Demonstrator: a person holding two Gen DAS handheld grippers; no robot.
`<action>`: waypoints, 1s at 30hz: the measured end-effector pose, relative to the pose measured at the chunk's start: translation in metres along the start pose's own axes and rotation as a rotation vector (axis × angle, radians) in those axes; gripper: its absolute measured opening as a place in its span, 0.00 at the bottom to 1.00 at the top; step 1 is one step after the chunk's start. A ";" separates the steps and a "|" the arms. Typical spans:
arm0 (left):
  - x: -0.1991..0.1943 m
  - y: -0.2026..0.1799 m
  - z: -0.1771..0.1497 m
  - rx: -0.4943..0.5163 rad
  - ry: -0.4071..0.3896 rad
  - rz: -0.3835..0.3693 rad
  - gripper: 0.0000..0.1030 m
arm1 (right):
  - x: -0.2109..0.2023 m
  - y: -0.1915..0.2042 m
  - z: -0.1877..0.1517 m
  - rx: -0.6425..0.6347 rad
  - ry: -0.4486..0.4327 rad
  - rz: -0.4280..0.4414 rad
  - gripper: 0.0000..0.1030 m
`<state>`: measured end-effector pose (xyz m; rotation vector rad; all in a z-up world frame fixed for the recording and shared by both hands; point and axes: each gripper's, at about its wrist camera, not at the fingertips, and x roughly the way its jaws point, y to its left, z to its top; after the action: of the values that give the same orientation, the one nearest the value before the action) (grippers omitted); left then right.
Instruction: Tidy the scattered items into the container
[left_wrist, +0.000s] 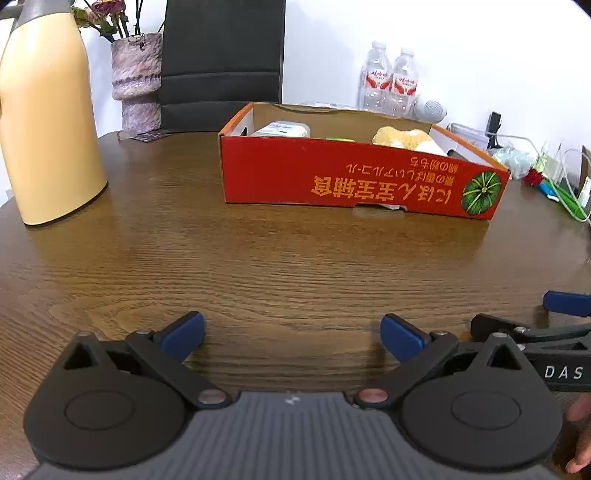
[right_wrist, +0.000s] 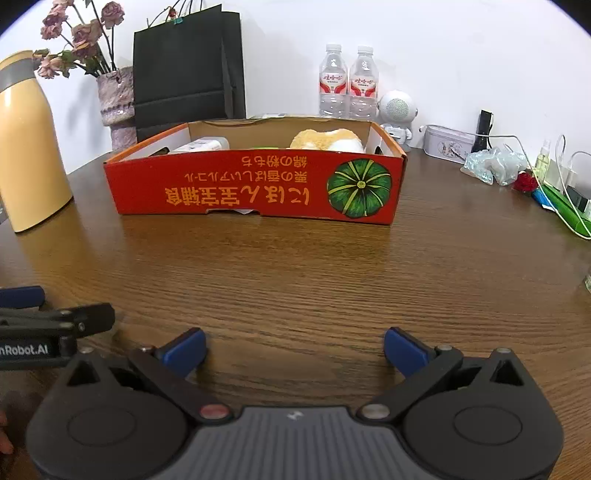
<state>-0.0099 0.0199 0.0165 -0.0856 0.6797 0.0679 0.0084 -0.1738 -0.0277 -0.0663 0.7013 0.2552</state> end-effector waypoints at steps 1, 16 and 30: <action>-0.001 0.002 0.000 -0.011 -0.006 -0.012 1.00 | 0.000 0.000 0.000 0.000 0.000 0.001 1.00; 0.003 -0.006 -0.001 0.062 0.018 0.030 1.00 | -0.001 0.003 -0.001 -0.006 0.001 0.003 1.00; 0.003 -0.004 -0.001 0.065 0.021 0.040 1.00 | -0.002 0.015 -0.002 -0.047 0.002 0.055 1.00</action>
<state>-0.0080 0.0161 0.0143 -0.0105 0.7038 0.0830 0.0019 -0.1603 -0.0276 -0.0918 0.6995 0.3244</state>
